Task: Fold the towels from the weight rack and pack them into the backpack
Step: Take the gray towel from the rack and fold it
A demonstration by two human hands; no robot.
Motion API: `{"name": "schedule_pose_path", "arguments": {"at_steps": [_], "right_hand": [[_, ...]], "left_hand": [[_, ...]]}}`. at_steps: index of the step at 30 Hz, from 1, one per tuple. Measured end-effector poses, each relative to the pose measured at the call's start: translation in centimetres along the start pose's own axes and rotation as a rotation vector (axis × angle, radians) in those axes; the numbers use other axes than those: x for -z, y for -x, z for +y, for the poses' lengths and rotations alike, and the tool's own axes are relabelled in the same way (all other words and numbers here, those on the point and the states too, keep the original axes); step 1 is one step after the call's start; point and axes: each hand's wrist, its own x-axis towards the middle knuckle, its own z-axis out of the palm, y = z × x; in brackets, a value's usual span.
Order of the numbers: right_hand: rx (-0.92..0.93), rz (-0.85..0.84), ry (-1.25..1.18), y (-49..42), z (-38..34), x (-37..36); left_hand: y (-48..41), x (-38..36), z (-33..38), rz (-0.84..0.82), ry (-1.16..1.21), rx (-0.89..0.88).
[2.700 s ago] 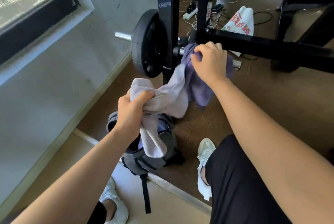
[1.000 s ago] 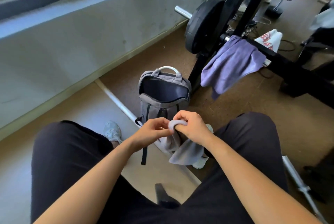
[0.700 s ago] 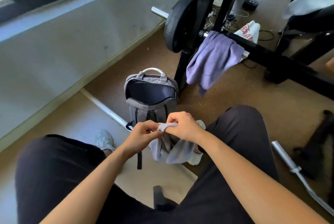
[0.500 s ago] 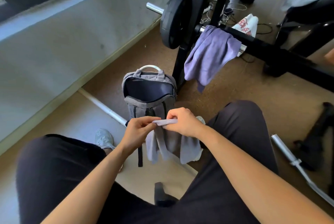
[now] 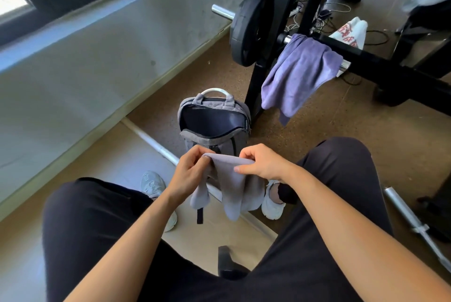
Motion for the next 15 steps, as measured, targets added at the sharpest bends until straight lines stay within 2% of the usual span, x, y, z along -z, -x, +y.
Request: {"name": "schedule_pose_path", "arguments": {"at_steps": [4,7,9,11,15], "right_hand": [[-0.011,-0.122,-0.144,0.4,-0.5,0.0],[-0.004,-0.206,-0.128,0.6,-1.0,-0.7],[0.006,-0.185,-0.113,0.5,-1.0,-1.1],[0.033,-0.059,-0.119,0.2,-1.0,-1.0],[0.185,0.351,-0.142,-0.1,-1.5,-0.3]], "left_hand": [[-0.2,0.7,0.0,-0.016,-0.004,-0.026],[-0.2,1.1,0.5,-0.016,-0.014,-0.028],[-0.2,1.2,0.7,-0.005,-0.007,-0.024],[-0.1,1.2,0.7,0.007,-0.005,-0.020],[-0.3,1.2,-0.3,-0.038,-0.131,-0.062]]}}
